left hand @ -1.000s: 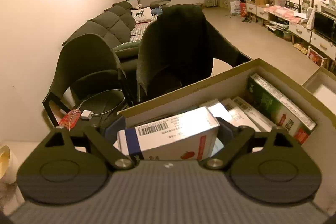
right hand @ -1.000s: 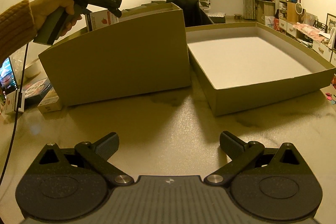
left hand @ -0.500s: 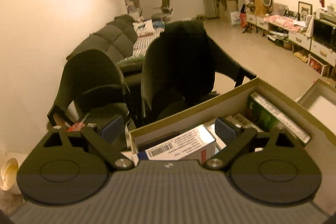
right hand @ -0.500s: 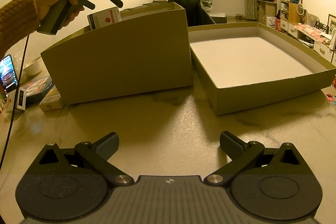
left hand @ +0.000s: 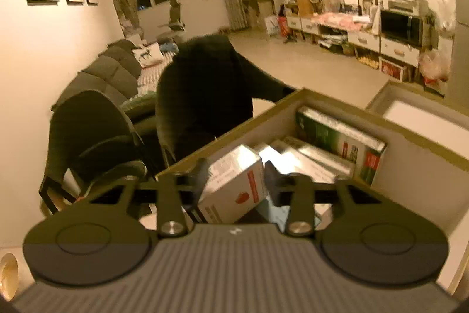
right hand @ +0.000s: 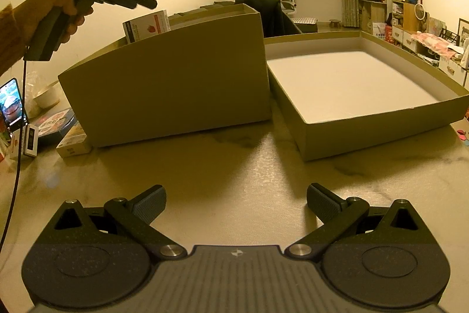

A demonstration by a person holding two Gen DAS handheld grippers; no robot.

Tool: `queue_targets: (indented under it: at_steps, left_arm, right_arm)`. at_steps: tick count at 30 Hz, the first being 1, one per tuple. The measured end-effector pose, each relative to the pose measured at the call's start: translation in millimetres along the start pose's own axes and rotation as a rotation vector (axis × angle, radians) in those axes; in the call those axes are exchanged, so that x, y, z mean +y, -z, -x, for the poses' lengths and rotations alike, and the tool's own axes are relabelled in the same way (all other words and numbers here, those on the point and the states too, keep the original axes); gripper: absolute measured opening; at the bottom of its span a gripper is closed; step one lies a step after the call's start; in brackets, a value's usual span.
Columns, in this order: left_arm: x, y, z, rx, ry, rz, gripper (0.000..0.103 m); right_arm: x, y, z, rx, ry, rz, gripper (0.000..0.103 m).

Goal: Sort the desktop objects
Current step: 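Lower the strawberry box into the lid beside the other boxes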

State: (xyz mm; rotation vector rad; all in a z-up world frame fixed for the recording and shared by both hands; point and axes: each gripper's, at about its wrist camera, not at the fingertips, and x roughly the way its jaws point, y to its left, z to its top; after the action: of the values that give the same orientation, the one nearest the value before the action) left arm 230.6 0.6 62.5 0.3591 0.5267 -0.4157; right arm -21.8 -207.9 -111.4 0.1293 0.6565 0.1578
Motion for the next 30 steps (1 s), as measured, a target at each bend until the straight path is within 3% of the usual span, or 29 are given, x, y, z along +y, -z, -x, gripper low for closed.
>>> queue_targets:
  at_steps: [3, 14, 23, 30]
  left_arm:
    - [1, 0, -8, -0.004, -0.007, -0.019, 0.021]
    - [8, -6, -26, -0.001, -0.054, -0.031, 0.020]
    - [27, -1, -20, 0.045, -0.104, 0.061, 0.023]
    - [37, 5, -10, 0.075, -0.087, 0.123, 0.023]
  right_arm:
    - [1, 0, -1, 0.001, 0.002, 0.003, 0.102]
    - [5, -2, -4, 0.004, 0.005, 0.013, 0.103]
    - [6, -4, -7, 0.005, 0.006, 0.017, 0.103]
    - [9, -5, -9, 0.007, 0.002, 0.024, 0.103]
